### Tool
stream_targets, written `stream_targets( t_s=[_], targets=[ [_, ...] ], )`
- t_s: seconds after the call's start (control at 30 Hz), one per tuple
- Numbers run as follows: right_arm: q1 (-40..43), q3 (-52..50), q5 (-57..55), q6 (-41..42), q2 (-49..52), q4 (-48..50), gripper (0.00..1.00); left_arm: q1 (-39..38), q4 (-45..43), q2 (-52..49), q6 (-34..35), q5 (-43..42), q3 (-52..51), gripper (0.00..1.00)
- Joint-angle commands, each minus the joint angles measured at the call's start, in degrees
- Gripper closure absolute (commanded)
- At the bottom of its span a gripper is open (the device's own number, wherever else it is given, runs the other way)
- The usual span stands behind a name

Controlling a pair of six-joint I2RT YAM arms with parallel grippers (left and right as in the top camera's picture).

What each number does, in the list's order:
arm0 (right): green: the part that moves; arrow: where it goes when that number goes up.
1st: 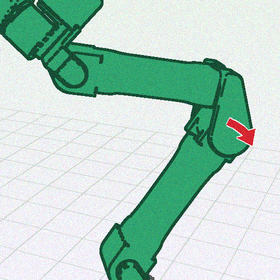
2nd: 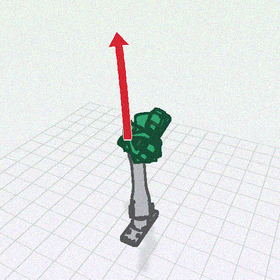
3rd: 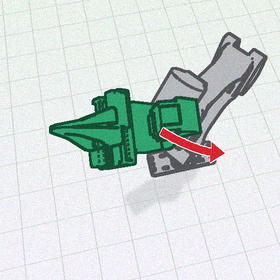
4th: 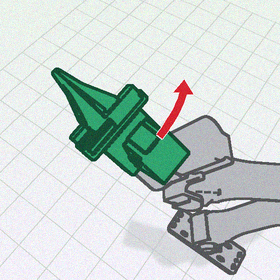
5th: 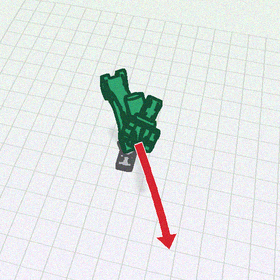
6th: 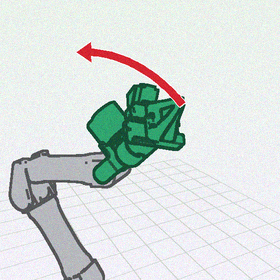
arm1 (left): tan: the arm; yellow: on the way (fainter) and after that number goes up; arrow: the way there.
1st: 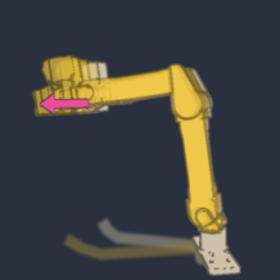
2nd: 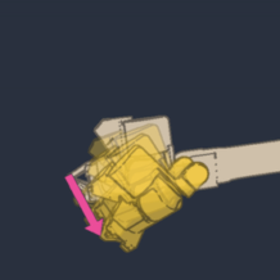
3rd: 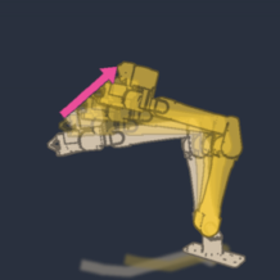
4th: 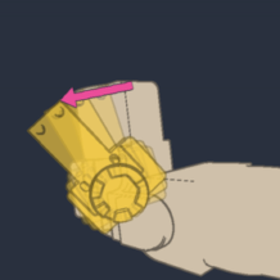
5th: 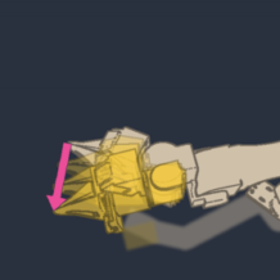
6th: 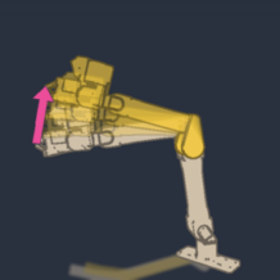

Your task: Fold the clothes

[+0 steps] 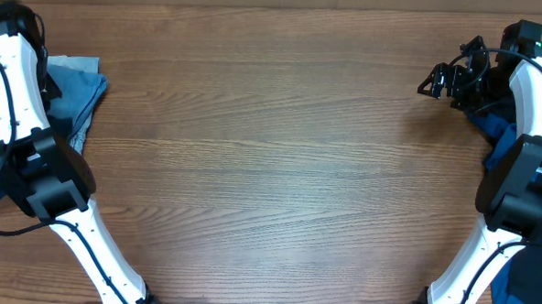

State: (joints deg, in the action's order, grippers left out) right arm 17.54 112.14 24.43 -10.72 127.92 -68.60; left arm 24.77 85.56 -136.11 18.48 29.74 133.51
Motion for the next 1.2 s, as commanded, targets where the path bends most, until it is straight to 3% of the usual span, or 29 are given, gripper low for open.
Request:
stream_targets(
  t_s=[0.0, 0.03, 0.1, 0.2, 0.23, 0.33, 0.43, 0.67, 0.93, 0.97, 1.0, 1.03, 1.07, 1.1, 1.13, 1.17],
  targets=[
    [0.22, 1.14, 0.04, -0.13, -1.7, 0.02, 0.0, 1.6, -1.31, 0.46, -0.02, 0.26, -4.74, 0.36],
    [0.22, 1.14, 0.02, -0.13, -1.7, 0.04, 0.0, 1.6, -2.19, 0.46, -0.04, 0.22, -6.21, 0.3],
    [0.22, 1.14, 0.02, -0.13, -1.7, 0.04, 0.0, 1.57, -5.35, 0.46, -0.07, 0.2, -9.81, 0.09],
    [0.22, 1.14, 0.02, -0.13, -1.7, 0.02, 0.0, 1.55, -7.54, 0.46, -0.04, -0.07, -10.58, 0.07],
    [0.22, 1.14, 0.02, -0.15, -1.7, 0.02, 0.0, 1.55, -7.63, 0.46, -0.04, -0.04, -10.58, 0.19],
    [0.22, 1.14, 0.04, -0.13, -1.7, 0.02, 0.0, 1.9, -7.56, 0.46, -0.33, 0.31, -10.58, 0.83],
    [0.22, 1.14, 0.04, -0.13, -1.7, 0.04, 0.0, 1.9, -7.39, 0.46, -0.72, 0.35, -10.58, 0.96],
    [0.22, 1.14, 0.02, -0.13, -1.7, 0.04, 0.0, 1.88, -4.2, 0.5, 0.46, -1.31, 3.54, 0.96],
    [0.22, 1.14, 0.04, -0.13, -1.7, 0.02, 0.0, 2.64, -9.99, 0.48, 10.51, -8.83, 3.56, 0.96],
    [0.22, 1.14, 0.04, -0.13, -1.7, 0.04, 0.0, 2.64, -10.73, 0.48, 10.51, -8.85, 3.56, 0.94],
    [0.22, 1.14, 0.02, -0.13, -1.7, 0.04, 0.0, 2.64, -11.15, 0.48, 10.49, -8.81, 3.56, 0.79],
    [0.22, 1.14, 0.02, -0.13, -1.7, 0.02, 0.0, 2.64, -11.32, 0.48, 10.47, -8.79, 3.56, 0.73],
    [0.22, 1.14, 0.04, -0.13, -1.7, 0.04, 0.0, 2.64, -11.43, 0.48, 10.45, -8.76, 3.56, 0.6],
    [0.22, 1.14, 0.02, -0.13, -1.7, 0.02, 0.0, 2.64, -11.8, 0.48, 9.6, -8.76, 3.56, 0.21],
    [0.22, 1.14, 0.04, -0.13, -1.7, 0.04, 0.0, 2.64, -13.44, 0.48, 6.14, -9.29, 3.56, 0.04],
    [0.22, 1.14, 0.02, -0.13, -1.7, 0.04, 0.0, 2.64, -17.05, 0.48, -2.71, -11.39, 3.58, 0.0]
  ],
)
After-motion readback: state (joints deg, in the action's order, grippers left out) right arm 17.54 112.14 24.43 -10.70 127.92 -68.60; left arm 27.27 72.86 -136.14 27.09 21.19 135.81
